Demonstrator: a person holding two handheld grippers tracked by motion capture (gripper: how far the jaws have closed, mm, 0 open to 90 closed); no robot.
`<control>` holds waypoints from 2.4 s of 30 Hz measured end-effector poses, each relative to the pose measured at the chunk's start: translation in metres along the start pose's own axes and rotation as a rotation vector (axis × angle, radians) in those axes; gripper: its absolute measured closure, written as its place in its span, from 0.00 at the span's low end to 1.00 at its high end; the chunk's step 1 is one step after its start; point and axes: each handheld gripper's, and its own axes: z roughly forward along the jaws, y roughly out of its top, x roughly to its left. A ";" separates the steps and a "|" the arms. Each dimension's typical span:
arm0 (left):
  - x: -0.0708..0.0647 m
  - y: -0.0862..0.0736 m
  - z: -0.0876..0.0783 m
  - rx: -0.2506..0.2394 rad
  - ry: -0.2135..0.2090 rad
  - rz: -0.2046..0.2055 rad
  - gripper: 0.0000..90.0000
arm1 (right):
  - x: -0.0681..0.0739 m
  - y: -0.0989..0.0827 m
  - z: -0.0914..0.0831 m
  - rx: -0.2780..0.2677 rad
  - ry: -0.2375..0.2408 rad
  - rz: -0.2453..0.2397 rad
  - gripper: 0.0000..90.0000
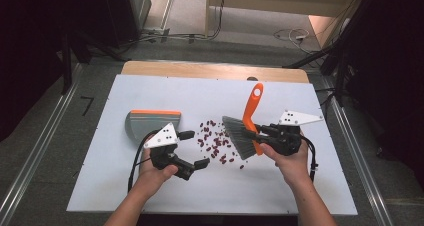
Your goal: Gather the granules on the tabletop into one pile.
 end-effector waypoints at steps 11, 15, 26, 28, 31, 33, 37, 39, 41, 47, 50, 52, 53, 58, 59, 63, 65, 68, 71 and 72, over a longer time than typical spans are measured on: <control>0.005 -0.011 -0.032 -0.010 0.076 0.004 0.00 | -0.014 0.011 -0.002 0.120 -0.232 -0.042 0.76; 0.006 -0.019 -0.043 0.012 0.091 0.008 0.00 | -0.028 0.013 0.003 0.154 -0.283 -0.039 0.76; 0.013 -0.034 -0.063 -0.011 0.154 -0.006 0.00 | -0.058 0.018 0.030 0.333 -0.498 -0.083 0.76; 0.014 -0.036 -0.065 -0.010 0.160 -0.010 0.00 | -0.060 0.018 0.033 0.351 -0.519 -0.096 0.76; 0.015 -0.039 -0.070 -0.012 0.184 -0.020 0.00 | -0.067 0.020 0.045 0.429 -0.591 -0.124 0.76; 0.016 -0.040 -0.072 -0.014 0.189 -0.024 0.00 | -0.071 0.020 0.051 0.453 -0.610 -0.125 0.76; 0.019 -0.041 -0.076 -0.027 0.206 -0.034 0.00 | -0.073 0.013 0.072 0.559 -0.674 -0.188 0.76; 0.020 -0.042 -0.078 -0.037 0.207 -0.042 0.00 | -0.073 0.009 0.082 0.603 -0.682 -0.207 0.76; 0.021 -0.042 -0.080 -0.040 0.213 -0.043 0.00 | -0.072 0.007 0.087 0.617 -0.685 -0.210 0.76; 0.024 -0.044 -0.083 -0.056 0.205 -0.051 0.00 | -0.065 0.008 0.105 0.662 -0.621 -0.199 0.77; 0.023 -0.045 -0.080 -0.047 0.199 -0.038 0.00 | -0.061 0.009 0.109 0.673 -0.596 -0.182 0.77; 0.024 -0.045 -0.078 -0.044 0.199 -0.035 0.00 | -0.060 0.008 0.109 0.671 -0.592 -0.178 0.77; 0.024 -0.045 -0.078 -0.041 0.200 -0.033 0.00 | -0.059 0.007 0.109 0.664 -0.583 -0.169 0.77; 0.025 -0.047 -0.076 -0.033 0.198 -0.033 0.00 | -0.051 0.006 0.110 0.652 -0.561 -0.153 0.76; 0.026 -0.047 -0.076 -0.038 0.195 -0.029 0.00 | -0.048 0.006 0.111 0.655 -0.558 -0.157 0.76; 0.028 -0.048 -0.079 -0.051 0.198 -0.034 0.00 | -0.040 0.005 0.115 0.659 -0.548 -0.162 0.76; 0.029 -0.049 -0.079 -0.049 0.199 -0.037 0.00 | -0.038 0.005 0.115 0.658 -0.545 -0.164 0.76; 0.030 -0.050 -0.078 -0.051 0.197 -0.045 0.00 | -0.032 0.004 0.116 0.660 -0.552 -0.180 0.76; 0.031 -0.051 -0.077 -0.046 0.200 -0.050 0.00 | -0.026 0.002 0.118 0.659 -0.553 -0.193 0.76; 0.032 -0.051 -0.078 -0.046 0.200 -0.051 0.00 | -0.023 0.002 0.119 0.657 -0.555 -0.199 0.76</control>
